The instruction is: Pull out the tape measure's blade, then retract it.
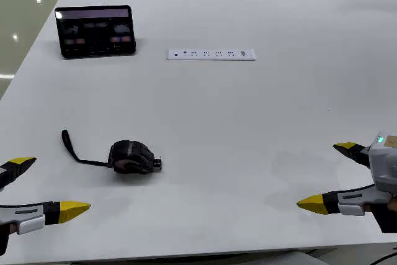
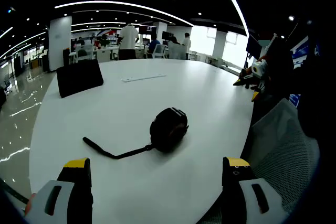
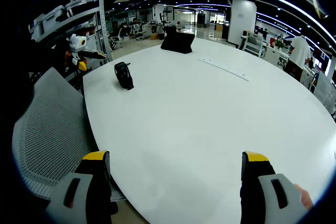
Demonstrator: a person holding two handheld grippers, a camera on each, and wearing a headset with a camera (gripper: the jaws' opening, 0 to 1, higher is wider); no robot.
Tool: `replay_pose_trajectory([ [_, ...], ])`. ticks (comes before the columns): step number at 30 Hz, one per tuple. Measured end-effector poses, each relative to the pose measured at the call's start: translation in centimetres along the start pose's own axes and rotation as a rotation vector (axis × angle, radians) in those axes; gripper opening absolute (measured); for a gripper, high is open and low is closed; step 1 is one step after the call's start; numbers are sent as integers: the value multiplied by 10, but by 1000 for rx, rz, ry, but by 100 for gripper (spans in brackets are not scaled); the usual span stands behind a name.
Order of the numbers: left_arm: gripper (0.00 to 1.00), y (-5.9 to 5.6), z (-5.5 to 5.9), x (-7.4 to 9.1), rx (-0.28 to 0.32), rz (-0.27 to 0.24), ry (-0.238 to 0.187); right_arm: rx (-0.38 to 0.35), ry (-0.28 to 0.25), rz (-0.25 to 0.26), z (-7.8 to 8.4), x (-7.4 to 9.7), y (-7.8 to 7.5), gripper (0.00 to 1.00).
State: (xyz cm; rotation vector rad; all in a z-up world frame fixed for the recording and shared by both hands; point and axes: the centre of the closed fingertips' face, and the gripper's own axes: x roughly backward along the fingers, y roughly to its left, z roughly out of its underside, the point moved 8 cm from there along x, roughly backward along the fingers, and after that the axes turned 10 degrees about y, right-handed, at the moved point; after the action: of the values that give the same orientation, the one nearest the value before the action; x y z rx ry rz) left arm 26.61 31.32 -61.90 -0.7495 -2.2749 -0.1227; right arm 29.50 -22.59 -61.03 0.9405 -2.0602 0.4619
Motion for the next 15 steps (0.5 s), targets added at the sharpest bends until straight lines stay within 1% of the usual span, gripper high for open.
replay_pose_trajectory([
  [5,100,0,-1,2,-7,-1,2,0,-1,-2,1,0,2,100],
  [15,100,0,-1,6,-3,-5,-2,12,0,1,0,2,0,100],
])
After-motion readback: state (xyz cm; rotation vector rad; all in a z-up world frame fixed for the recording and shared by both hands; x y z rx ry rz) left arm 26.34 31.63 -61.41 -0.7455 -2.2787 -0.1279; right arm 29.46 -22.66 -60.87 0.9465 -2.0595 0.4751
